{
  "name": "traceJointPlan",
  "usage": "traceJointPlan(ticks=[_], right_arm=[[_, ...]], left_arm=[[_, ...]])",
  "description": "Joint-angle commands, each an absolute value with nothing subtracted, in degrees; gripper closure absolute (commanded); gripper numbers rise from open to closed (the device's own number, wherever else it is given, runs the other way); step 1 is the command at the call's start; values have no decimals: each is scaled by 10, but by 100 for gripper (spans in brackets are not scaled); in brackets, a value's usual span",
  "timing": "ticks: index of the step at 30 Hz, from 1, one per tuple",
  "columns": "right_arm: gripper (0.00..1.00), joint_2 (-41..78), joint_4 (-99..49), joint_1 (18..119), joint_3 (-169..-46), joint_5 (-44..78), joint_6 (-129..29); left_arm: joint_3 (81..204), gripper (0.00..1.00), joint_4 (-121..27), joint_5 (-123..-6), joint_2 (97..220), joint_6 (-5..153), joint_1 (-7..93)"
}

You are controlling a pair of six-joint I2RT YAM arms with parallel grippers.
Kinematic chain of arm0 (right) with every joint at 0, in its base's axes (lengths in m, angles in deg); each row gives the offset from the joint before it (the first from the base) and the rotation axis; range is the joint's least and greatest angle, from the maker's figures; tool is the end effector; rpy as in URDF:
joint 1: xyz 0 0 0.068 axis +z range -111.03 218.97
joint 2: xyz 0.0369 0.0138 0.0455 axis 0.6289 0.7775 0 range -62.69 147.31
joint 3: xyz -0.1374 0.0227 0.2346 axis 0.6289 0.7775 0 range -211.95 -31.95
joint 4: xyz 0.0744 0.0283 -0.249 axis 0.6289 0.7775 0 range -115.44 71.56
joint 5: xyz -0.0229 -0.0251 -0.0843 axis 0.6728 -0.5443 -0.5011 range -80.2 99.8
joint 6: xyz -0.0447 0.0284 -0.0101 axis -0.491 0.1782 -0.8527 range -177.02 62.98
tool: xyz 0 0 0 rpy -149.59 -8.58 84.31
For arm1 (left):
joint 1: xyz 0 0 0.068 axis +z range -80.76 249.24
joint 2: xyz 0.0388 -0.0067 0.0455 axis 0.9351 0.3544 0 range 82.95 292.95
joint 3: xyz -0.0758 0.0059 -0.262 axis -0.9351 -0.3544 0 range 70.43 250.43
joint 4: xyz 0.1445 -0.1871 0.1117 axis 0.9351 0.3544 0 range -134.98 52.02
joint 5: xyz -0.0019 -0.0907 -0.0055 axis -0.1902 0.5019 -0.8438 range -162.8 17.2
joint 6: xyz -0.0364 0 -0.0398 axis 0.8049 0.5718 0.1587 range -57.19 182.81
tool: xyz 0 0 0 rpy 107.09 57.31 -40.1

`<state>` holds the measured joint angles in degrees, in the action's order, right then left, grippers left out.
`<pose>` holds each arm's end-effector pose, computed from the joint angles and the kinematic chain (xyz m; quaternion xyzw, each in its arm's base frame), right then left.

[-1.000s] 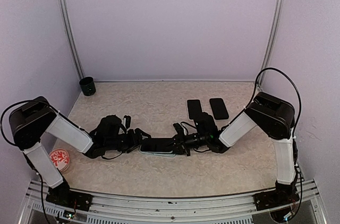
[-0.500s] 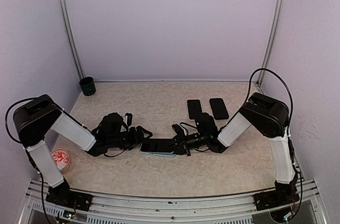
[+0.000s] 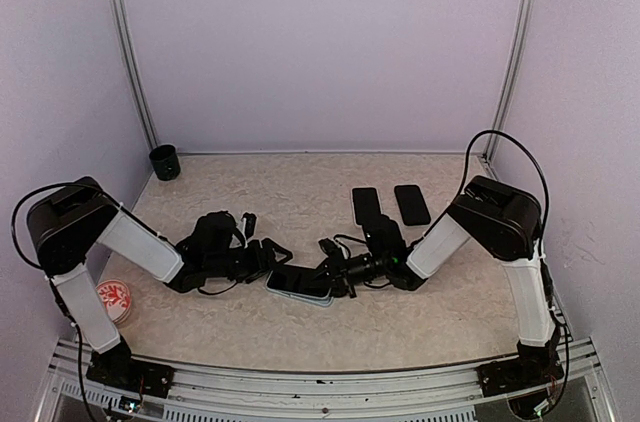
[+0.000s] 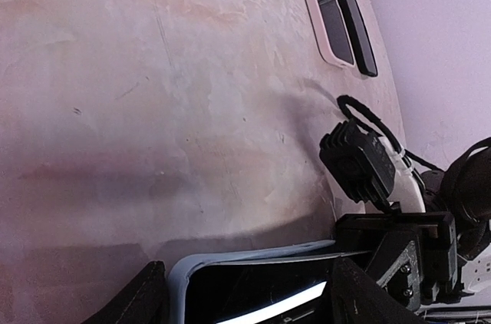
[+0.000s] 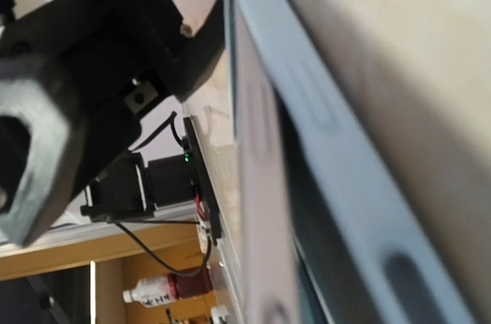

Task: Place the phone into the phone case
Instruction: Install the phone into the phone case.

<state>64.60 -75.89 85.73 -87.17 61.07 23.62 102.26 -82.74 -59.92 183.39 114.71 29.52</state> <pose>0.2551 0.3120 0.0735 0.0153 -0.7842 -0.6128 0.0963 0.2305 -0.2019 0.1112 -0.0366 0.8652 -0.4197 0.2719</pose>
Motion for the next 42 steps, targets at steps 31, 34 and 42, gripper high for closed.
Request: traceJointPlan(ticks=[31,34,42], right_arm=[[61,534,-501,856,-871,502,160],[60,524,-486,855,-870,495,155],[58,510,-455,856,-864,492,142]], left_arm=[[1053,30,-755,-533,1780,1164,250],[1060,30,-742,-532,1789,1162,247],[1069,30,-692,-550,1808,1156,243]])
